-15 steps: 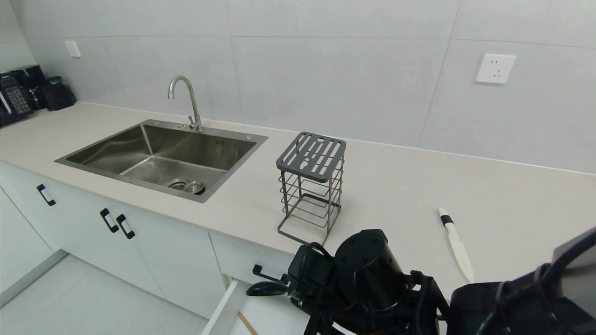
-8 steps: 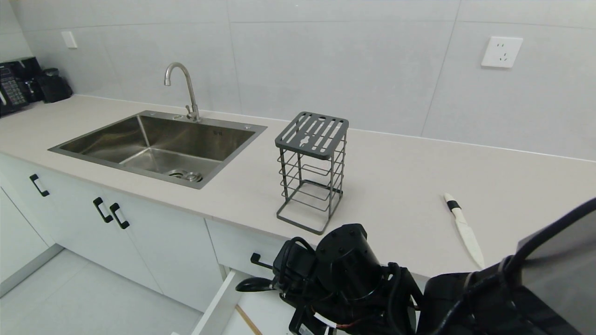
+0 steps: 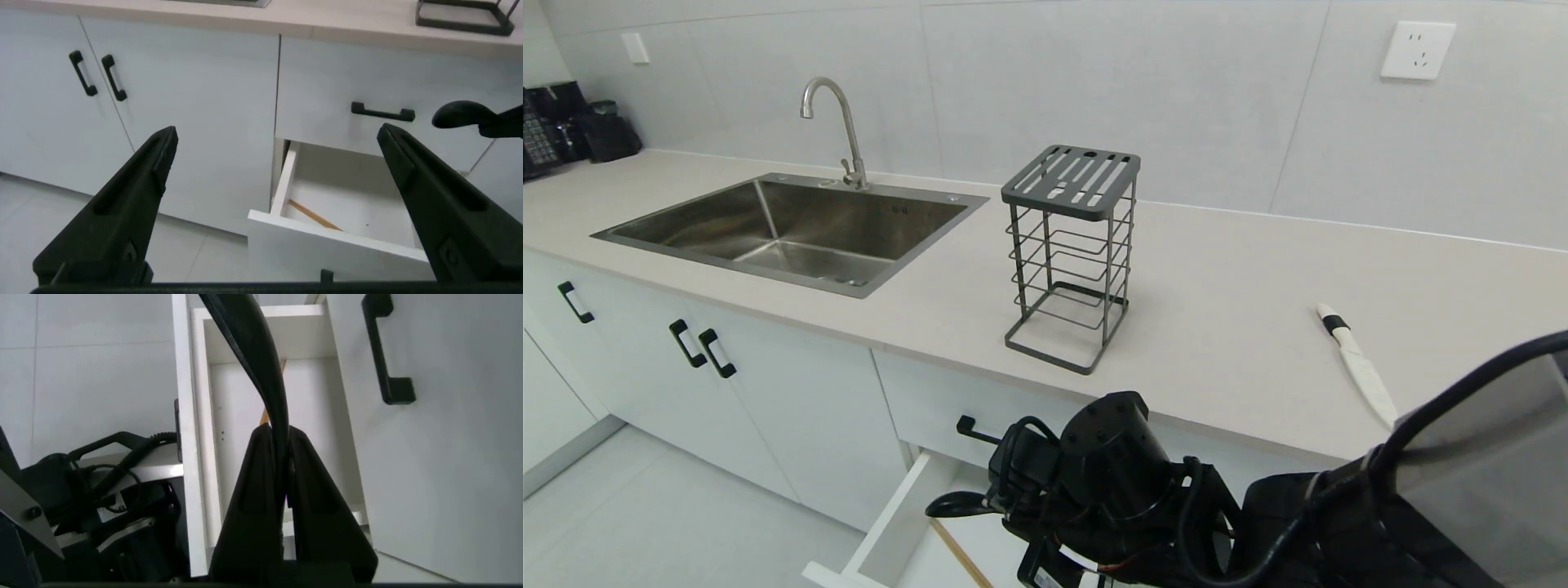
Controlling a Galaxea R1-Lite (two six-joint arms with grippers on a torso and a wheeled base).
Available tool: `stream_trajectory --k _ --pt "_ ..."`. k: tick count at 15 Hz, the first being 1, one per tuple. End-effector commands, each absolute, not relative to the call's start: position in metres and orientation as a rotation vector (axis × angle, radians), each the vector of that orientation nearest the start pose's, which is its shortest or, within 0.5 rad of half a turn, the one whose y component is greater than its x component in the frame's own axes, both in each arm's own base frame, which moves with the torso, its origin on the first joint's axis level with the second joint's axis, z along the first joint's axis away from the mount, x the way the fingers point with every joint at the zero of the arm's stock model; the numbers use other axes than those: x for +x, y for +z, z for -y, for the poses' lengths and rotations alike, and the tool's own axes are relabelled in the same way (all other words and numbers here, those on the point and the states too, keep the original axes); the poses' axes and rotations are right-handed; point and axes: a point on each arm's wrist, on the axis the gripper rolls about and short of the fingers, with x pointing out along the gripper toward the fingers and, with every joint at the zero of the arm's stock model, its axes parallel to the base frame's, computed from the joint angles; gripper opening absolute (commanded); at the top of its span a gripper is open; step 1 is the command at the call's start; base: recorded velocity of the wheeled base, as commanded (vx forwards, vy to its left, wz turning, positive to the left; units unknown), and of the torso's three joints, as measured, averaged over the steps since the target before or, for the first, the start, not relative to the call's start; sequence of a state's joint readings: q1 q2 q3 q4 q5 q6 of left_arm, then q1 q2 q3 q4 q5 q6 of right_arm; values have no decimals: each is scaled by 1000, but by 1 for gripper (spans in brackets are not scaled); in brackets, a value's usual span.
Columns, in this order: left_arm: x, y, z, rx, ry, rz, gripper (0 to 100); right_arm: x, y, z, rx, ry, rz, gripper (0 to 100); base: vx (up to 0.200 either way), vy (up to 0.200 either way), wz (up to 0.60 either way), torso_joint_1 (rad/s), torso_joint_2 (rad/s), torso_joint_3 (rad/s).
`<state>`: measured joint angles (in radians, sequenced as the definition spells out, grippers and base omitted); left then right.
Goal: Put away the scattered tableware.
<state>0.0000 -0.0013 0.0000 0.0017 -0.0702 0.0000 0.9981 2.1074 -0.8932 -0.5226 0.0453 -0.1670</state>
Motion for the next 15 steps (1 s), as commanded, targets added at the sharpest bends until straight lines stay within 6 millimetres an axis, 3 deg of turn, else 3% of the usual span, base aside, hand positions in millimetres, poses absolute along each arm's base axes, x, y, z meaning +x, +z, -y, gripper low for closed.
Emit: stream_trajectory --k 1,15 --pt "-23 75 2 0 -71 -2 100 199 53 -311 -480 1057 -563 0 0 0 0 -251 481 227" --pt "-23 75 2 0 -71 -2 100 210 44 -322 -467 1070 -564 0 0 0 0 -254 423 187"
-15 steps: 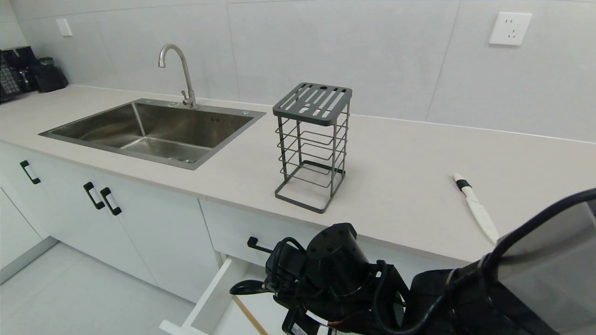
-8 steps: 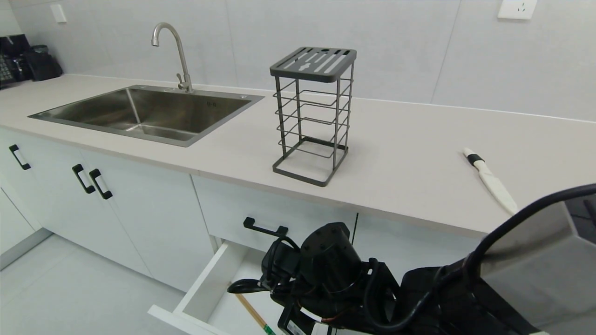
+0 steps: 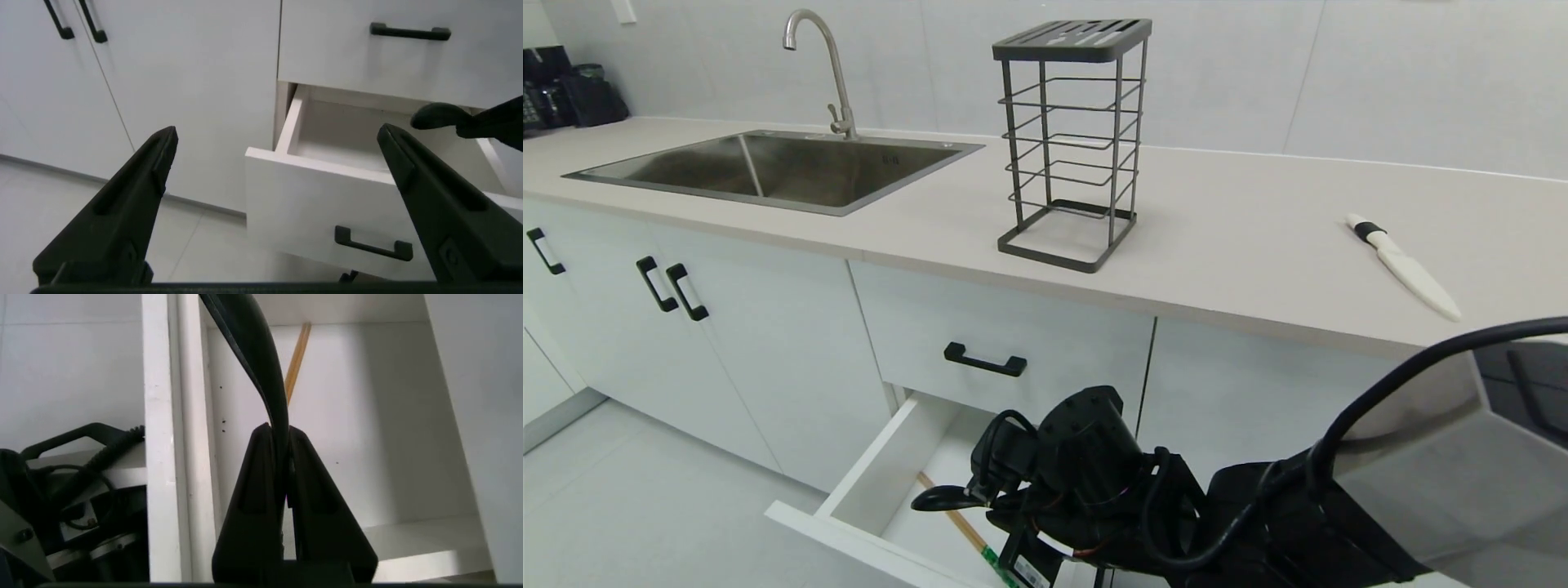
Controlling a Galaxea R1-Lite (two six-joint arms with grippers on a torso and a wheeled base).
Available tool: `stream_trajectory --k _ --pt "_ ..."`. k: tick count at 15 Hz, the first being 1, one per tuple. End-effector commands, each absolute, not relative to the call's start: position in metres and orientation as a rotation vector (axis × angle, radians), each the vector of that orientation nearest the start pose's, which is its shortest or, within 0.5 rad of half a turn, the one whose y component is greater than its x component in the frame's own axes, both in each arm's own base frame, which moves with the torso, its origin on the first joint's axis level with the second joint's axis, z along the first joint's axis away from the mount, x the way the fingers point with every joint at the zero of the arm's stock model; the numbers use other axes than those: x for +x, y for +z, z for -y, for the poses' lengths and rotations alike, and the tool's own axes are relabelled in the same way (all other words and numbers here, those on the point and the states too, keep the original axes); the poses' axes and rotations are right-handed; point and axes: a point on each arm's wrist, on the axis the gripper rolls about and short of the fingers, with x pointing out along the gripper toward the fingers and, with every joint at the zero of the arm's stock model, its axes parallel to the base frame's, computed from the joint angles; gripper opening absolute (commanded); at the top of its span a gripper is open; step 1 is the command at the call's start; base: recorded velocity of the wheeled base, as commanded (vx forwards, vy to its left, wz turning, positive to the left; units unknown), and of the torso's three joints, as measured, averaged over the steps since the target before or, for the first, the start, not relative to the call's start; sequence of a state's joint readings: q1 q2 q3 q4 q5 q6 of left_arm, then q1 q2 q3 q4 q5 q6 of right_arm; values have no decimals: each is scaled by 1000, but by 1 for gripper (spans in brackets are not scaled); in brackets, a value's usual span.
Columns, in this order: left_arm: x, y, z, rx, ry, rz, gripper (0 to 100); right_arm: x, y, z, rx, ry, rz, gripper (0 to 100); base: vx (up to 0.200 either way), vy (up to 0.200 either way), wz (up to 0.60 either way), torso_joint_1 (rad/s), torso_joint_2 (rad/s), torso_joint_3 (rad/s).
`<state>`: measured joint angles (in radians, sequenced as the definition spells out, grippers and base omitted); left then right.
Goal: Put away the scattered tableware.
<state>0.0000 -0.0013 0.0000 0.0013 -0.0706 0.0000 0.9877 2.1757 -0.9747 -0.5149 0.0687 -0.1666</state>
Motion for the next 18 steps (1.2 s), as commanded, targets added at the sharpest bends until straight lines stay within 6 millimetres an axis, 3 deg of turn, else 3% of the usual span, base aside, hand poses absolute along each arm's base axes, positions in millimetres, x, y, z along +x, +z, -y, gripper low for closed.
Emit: stream_trajectory --k 1,10,18 --pt "-23 75 2 0 -71 -2 100 213 43 -322 -465 1064 -563 0 0 0 0 -261 354 134" --pt "-23 75 2 0 -71 -2 100 240 32 -341 -453 1052 -565 0 0 0 0 -40 143 52" --pt "-23 75 2 0 -71 -2 100 259 5 -357 -478 979 -564 0 0 0 0 0 1 6"
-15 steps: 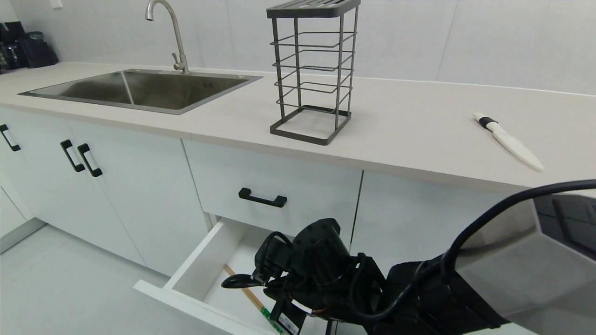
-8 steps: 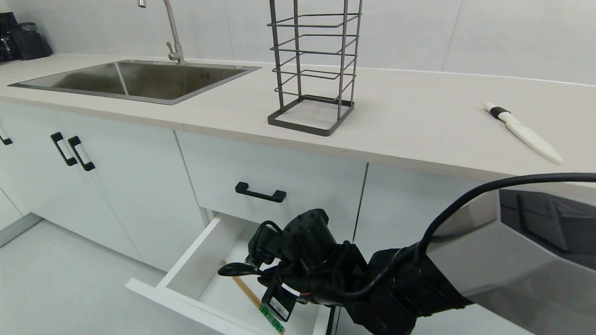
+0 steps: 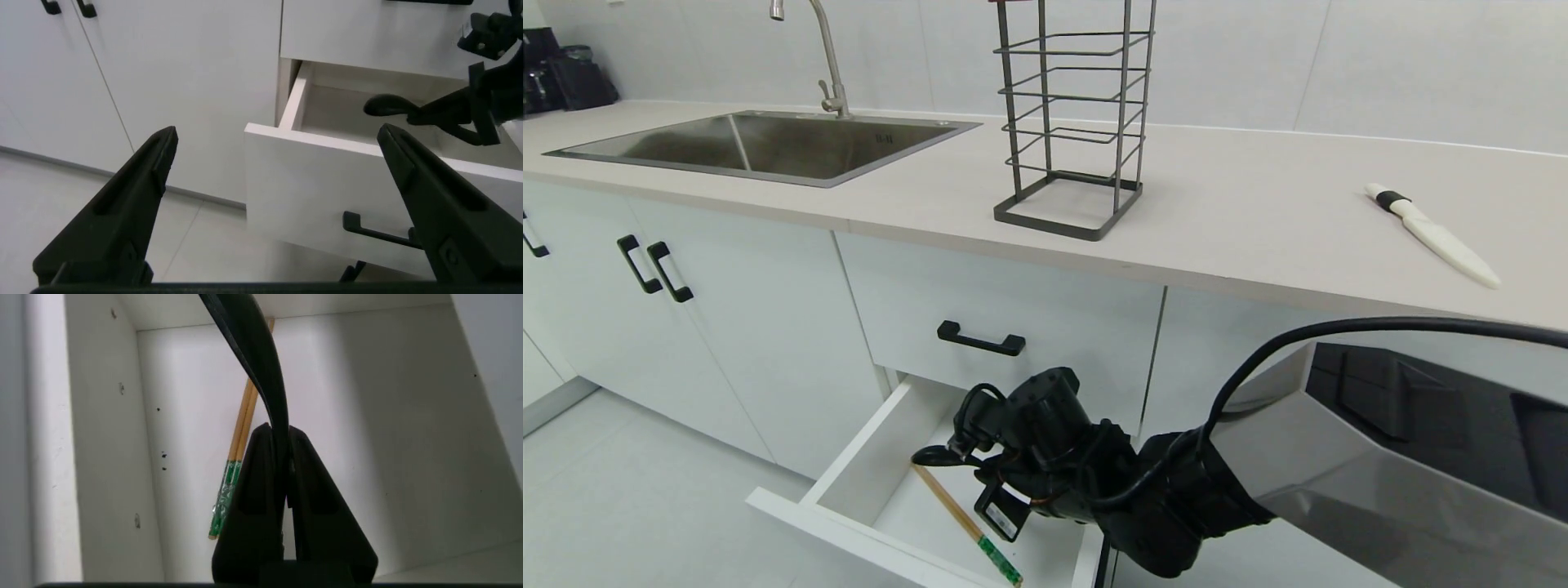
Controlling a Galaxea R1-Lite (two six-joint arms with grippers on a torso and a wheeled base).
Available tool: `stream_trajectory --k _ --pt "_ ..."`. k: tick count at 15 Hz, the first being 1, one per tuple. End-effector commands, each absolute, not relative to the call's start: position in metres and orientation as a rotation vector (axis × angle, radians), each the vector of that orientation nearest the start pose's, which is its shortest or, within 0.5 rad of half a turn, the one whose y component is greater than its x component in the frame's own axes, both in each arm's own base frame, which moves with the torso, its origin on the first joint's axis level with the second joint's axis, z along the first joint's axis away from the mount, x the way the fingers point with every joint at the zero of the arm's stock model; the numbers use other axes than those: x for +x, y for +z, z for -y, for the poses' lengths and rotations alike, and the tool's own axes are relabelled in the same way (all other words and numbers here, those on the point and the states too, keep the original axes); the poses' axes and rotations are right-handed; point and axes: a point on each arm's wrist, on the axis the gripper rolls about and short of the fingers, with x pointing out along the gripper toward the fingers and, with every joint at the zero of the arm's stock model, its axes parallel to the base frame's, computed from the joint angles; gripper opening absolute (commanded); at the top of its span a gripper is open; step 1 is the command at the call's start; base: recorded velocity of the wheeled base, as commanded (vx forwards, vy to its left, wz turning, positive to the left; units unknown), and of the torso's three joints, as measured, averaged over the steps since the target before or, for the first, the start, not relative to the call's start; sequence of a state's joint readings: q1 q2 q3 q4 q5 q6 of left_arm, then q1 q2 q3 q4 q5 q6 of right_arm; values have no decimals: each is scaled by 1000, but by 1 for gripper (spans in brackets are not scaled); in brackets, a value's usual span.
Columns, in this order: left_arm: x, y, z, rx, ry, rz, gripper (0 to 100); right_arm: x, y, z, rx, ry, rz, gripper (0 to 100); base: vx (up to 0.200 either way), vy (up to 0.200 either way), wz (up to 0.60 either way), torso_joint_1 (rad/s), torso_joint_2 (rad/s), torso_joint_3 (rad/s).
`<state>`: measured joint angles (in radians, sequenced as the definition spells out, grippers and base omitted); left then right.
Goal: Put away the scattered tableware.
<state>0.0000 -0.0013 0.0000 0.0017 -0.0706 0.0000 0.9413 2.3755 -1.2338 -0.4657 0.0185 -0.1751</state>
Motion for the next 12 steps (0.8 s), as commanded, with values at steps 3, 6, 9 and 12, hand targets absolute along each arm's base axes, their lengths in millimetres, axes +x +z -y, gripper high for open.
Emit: stream_trajectory --k 3,6,9,12 --pt "-23 75 2 1 -71 -1 100 262 -4 -360 -484 975 -574 0 0 0 0 0 0 0" --pt "-23 75 2 0 -71 -2 100 266 -7 -362 -493 946 -567 0 0 0 0 0 0 0" --pt "-23 75 2 0 -71 -2 100 267 -13 -364 -501 949 -572 0 0 0 0 0 0 0" --pt "-23 75 2 0 -71 -2 100 267 -19 -364 -517 952 -581 0 0 0 0 0 0 0"
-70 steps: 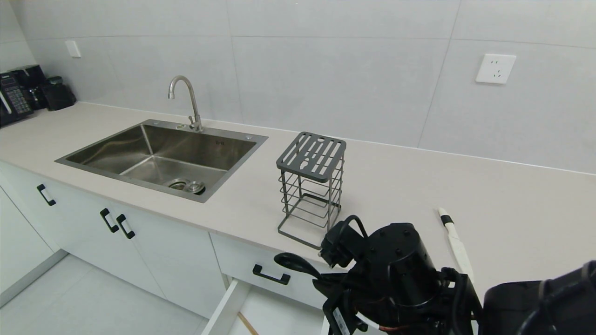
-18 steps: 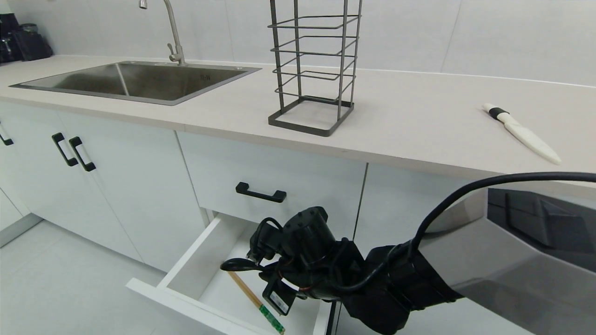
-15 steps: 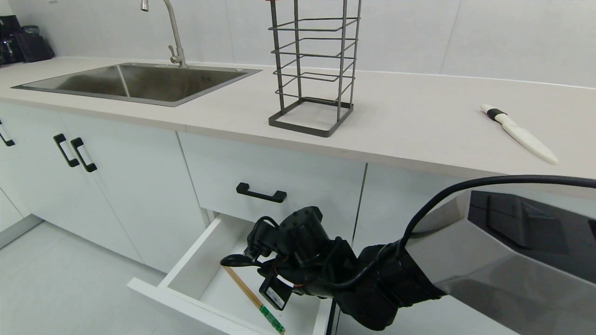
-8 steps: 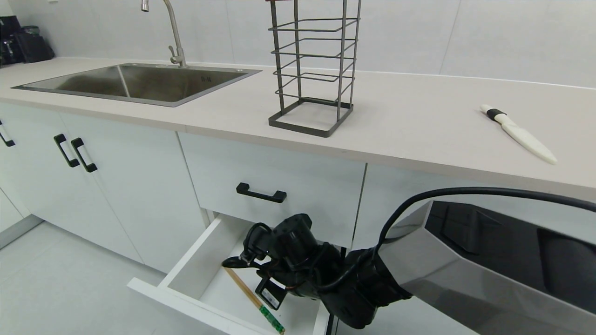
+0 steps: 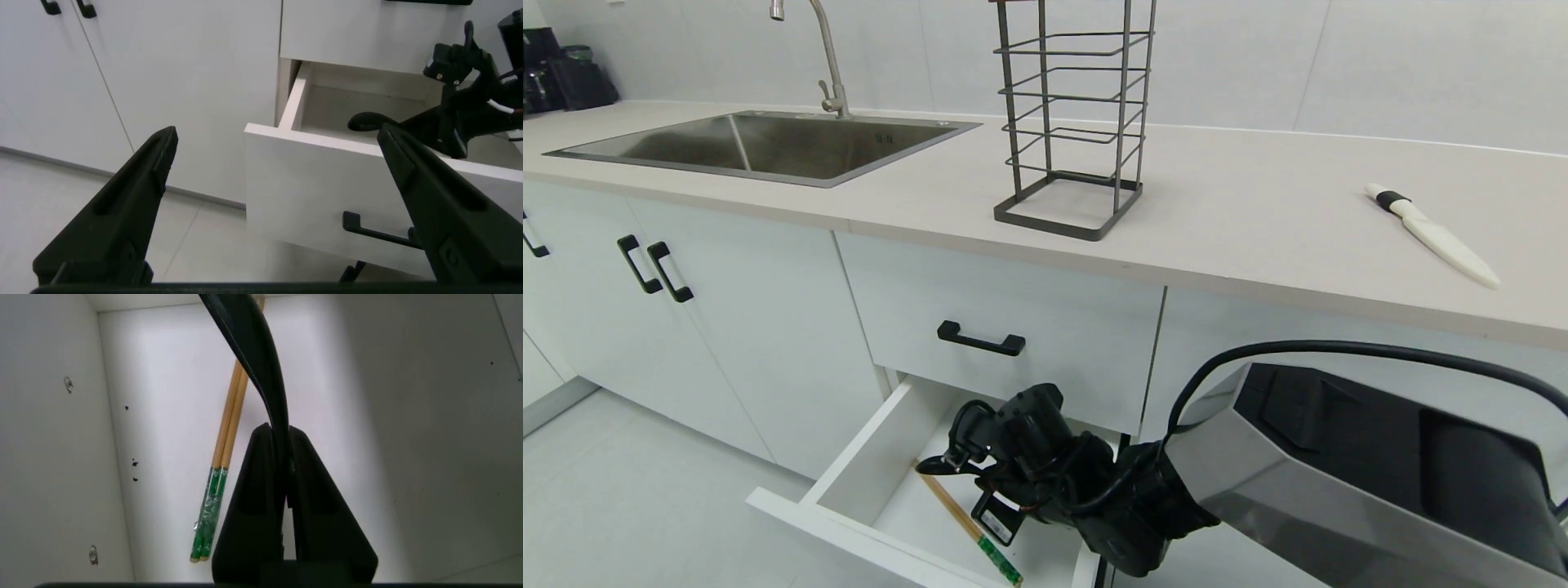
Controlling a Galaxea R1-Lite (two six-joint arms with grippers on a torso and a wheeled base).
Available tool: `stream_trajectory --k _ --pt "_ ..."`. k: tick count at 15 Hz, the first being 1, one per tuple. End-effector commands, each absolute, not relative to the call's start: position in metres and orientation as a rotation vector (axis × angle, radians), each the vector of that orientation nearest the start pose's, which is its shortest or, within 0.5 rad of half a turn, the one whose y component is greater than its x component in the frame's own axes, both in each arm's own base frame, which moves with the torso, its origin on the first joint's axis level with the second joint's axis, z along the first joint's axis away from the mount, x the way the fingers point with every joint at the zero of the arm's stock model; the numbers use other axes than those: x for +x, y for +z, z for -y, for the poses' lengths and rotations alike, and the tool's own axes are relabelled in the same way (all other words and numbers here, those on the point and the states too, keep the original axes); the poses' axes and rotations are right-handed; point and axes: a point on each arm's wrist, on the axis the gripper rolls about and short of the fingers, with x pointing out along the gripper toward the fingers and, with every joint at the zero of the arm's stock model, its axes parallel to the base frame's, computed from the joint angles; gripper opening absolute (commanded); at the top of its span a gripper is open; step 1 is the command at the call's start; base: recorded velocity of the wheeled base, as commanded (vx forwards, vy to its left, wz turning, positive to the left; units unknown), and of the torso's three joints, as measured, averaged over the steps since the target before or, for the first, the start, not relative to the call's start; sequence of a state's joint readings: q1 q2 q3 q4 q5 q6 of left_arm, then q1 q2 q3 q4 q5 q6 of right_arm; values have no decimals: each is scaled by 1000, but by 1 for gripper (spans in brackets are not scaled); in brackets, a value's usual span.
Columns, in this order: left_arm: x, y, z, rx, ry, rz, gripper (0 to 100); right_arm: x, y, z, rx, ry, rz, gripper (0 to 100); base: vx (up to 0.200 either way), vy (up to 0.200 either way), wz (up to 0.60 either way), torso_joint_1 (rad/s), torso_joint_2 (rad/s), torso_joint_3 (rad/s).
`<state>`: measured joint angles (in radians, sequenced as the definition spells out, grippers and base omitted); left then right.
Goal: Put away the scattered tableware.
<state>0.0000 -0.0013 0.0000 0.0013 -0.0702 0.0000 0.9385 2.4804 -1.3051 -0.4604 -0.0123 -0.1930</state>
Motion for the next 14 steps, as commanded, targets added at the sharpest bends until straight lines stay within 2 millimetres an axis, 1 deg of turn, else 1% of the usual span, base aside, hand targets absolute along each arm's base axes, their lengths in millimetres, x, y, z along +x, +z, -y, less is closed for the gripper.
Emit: stream_trajectory --k 1,7,14 --pt "-23 75 2 0 -71 0 100 267 -21 -364 -522 953 -583 0 0 0 0 0 0 0" --pt "-23 75 2 0 -71 -2 100 269 -37 -361 -566 957 -600 0 0 0 0 0 0 0" --pt "-23 75 2 0 -71 -2 100 274 -47 -364 -577 978 -599 0 0 0 0 0 0 0"
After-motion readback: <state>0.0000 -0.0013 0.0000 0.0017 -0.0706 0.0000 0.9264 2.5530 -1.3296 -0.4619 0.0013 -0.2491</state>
